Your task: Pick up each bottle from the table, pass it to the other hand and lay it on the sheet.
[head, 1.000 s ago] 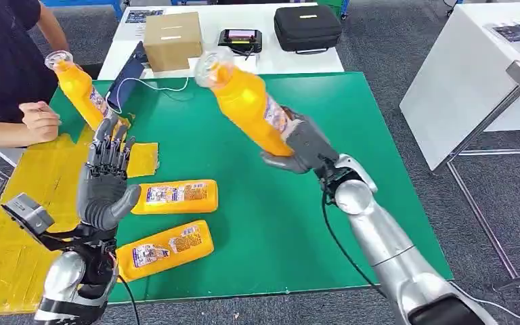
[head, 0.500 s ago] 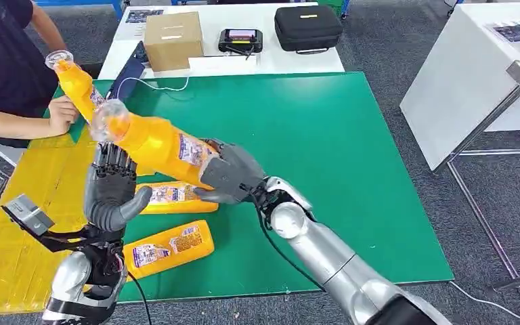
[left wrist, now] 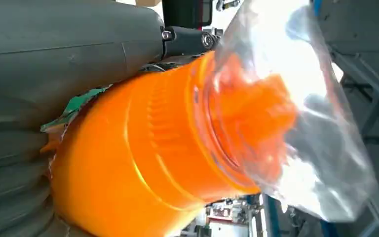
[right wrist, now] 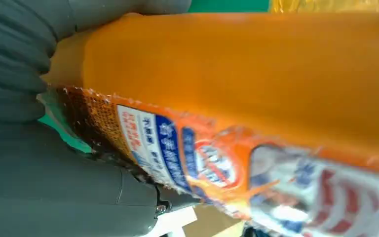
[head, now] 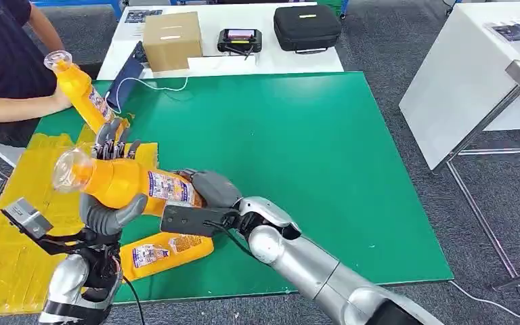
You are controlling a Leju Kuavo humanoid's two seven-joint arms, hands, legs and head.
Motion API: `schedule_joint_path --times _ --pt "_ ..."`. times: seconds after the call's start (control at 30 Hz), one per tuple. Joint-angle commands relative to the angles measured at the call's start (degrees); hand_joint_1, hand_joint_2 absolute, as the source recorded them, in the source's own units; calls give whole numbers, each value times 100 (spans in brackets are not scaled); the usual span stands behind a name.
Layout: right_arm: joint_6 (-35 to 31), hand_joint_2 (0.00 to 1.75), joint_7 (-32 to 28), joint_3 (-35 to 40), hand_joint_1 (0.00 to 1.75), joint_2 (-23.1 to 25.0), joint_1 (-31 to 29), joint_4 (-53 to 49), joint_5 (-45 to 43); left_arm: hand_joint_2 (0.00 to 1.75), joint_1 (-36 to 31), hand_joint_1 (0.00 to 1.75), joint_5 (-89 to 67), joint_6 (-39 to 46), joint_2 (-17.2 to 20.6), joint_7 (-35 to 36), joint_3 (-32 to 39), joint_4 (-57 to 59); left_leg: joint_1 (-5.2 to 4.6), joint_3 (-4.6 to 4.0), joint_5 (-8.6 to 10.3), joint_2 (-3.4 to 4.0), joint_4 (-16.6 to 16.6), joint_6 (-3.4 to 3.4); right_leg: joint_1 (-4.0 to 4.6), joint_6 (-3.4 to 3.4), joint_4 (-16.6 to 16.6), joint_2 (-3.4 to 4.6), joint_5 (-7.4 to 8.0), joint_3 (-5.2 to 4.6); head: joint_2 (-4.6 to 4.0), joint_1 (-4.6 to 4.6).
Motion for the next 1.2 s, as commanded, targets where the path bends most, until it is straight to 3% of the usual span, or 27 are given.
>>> schedule_joint_path --times 0.03,0.43,0.47,0.5,1.03,1.2 --pt "171 175 -6 938 175 -238 -157 -269 60 175 -334 0 -215 -81 134 42 -33 516 8 21 -5 -26 -1 -6 1 -11 -3 22 -8 25 0 -2" --pt "171 175 -6 938 175 -238 -157 -269 60 175 -334 0 -215 -81 134 42 -33 516 10 22 -6 -27 -2 -8 4 -12 -5 26 -8 27 0 -4" --pt "172 175 -7 918 175 -239 -188 -236 53 175 -353 61 -243 -113 157 46 -56 528 6 12 -3 -22 0 -5 3 -8 -2 18 -5 17 0 -2" --pt "165 175 -6 882 175 -245 -202 -214 37 175 -369 175 -262 -178 181 33 -84 530 5 9 -2 -18 -1 -4 2 -7 -3 16 -3 13 0 -2" --pt "86 175 -50 525 175 -343 -188 -104 0 175 -305 175 -271 -524 237 -78 -30 419 13 31 -9 -35 -1 -10 6 -16 -5 31 -12 37 0 -2" --pt "-203 175 -91 220 175 -371 -45 -205 77 175 -331 175 -599 -413 306 -99 8 305 9 13 -3 -24 1 -6 4 -9 -3 19 -5 18 0 -2"
